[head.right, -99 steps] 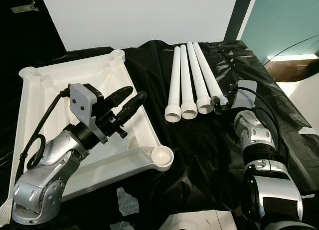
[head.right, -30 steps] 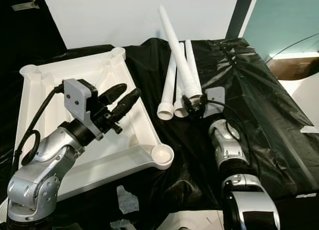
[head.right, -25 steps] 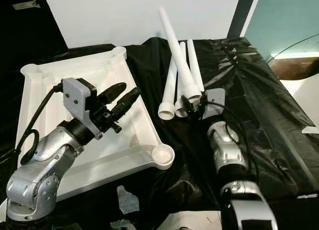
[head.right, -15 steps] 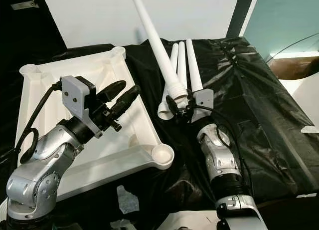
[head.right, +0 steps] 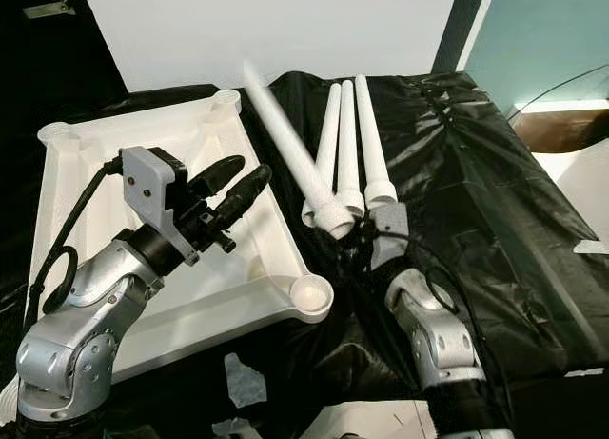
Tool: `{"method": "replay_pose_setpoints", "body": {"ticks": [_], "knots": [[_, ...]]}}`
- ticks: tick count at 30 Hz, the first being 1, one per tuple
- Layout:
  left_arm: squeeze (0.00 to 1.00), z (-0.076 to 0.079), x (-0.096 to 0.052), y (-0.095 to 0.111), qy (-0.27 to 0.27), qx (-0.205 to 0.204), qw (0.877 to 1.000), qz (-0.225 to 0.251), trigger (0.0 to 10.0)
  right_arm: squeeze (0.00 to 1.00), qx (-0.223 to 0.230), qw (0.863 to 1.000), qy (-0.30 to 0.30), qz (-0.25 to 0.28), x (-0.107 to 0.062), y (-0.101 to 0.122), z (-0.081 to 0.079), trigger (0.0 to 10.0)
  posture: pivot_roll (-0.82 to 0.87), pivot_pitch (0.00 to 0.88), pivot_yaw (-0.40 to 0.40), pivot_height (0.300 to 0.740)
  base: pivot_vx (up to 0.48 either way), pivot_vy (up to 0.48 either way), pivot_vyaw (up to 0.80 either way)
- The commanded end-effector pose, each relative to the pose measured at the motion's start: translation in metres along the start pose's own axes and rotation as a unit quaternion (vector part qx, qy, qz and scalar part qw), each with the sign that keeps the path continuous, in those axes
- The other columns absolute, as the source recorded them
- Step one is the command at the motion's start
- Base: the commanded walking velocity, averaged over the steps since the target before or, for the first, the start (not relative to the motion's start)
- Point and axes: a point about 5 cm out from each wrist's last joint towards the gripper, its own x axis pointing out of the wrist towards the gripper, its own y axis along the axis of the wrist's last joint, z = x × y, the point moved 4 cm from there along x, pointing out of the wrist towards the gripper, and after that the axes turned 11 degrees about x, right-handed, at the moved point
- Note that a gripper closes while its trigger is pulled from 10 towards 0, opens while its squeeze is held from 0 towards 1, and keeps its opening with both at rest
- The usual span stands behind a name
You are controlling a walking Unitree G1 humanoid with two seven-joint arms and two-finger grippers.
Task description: Building children table
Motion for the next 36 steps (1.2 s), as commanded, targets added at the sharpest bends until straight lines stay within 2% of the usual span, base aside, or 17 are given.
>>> {"method": "replay_pose_setpoints", "body": {"ticks": [1, 3, 10, 11, 12, 14, 17, 22, 23, 29, 30, 36], "knots": [[0.0, -0.001, -0.001, -0.001, 0.022, -0.002, 1.0, -0.005, 10.0, 0.0, -0.004, 1.0, 0.019, -0.006, -0.005, 0.0, -0.006, 10.0, 0.12, 0.068, -0.026, 0.74, 0.0, 0.0, 0.0], [0.0, 0.0, 0.0, -0.001, 0.018, -0.004, 1.0, -0.004, 10.0, 0.0, -0.011, 0.999, 0.026, -0.021, -0.014, -0.003, -0.007, 10.0, 0.11, 0.072, -0.024, 0.74, 0.0, 0.0, 0.0], [0.0, 0.0, -0.001, -0.001, 0.017, -0.004, 1.0, -0.005, 10.0, 0.0, -0.005, 0.999, 0.012, -0.035, -0.025, -0.006, -0.005, 10.0, 0.11, 0.077, -0.02, 0.74, 0.0, 0.0, 0.0], [0.0, 0.0, -0.001, -0.001, 0.016, -0.004, 1.0, -0.005, 10.0, 0.0, -0.005, 0.999, 0.006, -0.042, -0.032, -0.007, -0.004, 10.0, 0.1, 0.081, -0.019, 0.74, 0.0, 0.0, 0.0], [0.0, 0.0, -0.001, -0.001, 0.016, -0.004, 1.0, -0.005, 10.0, 0.0, -0.005, 0.999, 0.006, -0.042, -0.032, -0.007, -0.004, 10.0, 0.1, 0.081, -0.019, 0.74, 0.0, 0.0, 0.0], [0.0, 0.0, -0.001, -0.001, 0.015, -0.004, 1.0, -0.005, 10.0, 0.0, 0.004, 0.998, -0.008, -0.061, -0.046, -0.013, 0.0, 10.0, 0.1, 0.092, -0.015, 0.74, 0.0, 0.0, 0.0], [0.0, 0.0, -0.001, -0.001, 0.014, -0.005, 1.0, -0.005, 10.0, 0.0, 0.006, 0.997, -0.011, -0.077, -0.055, -0.017, 0.001, 10.0, 0.09, 0.097, -0.014, 0.74, 0.0, 0.0, 0.0], [0.0, 0.001, 0.0, -0.002, 0.011, -0.007, 1.0, -0.006, 10.0, 0.02, 0.005, 0.996, -0.026, -0.085, -0.057, -0.019, 0.006, 10.0, 0.08, 0.103, -0.01, 0.74, 0.0, 0.0, 0.0], [0.0, 0.002, 0.001, -0.002, 0.01, -0.009, 1.0, -0.006, 10.0, 0.06, 0.009, 0.996, -0.029, -0.086, -0.057, -0.019, 0.006, 10.0, 0.08, 0.109, -0.01, 0.74, 0.0, 0.0, 0.0], [0.0, 0.004, 0.002, -0.002, 0.006, -0.015, 1.0, -0.004, 10.0, 0.05, 0.01, 0.995, -0.032, -0.096, -0.059, -0.019, 0.008, 10.0, 0.08, 0.114, -0.009, 0.74, 0.0, 0.0, 0.0], [0.0, 0.004, 0.002, -0.002, 0.006, -0.015, 1.0, -0.005, 10.0, 1.0, 0.013, 0.995, -0.033, -0.092, -0.057, -0.017, 0.009, 10.0, 0.08, 0.117, -0.011, 0.74, 0.0, 0.0, 0.0], [0.0, 0.005, 0.003, -0.003, 0.004, -0.017, 1.0, -0.01, 10.0, 1.0, 0.008, 0.997, -0.019, -0.069, -0.042, -0.004, 0.008, 10.0, 0.08, 0.115, -0.012, 0.74, 0.0, 0.0, 0.0]]}}
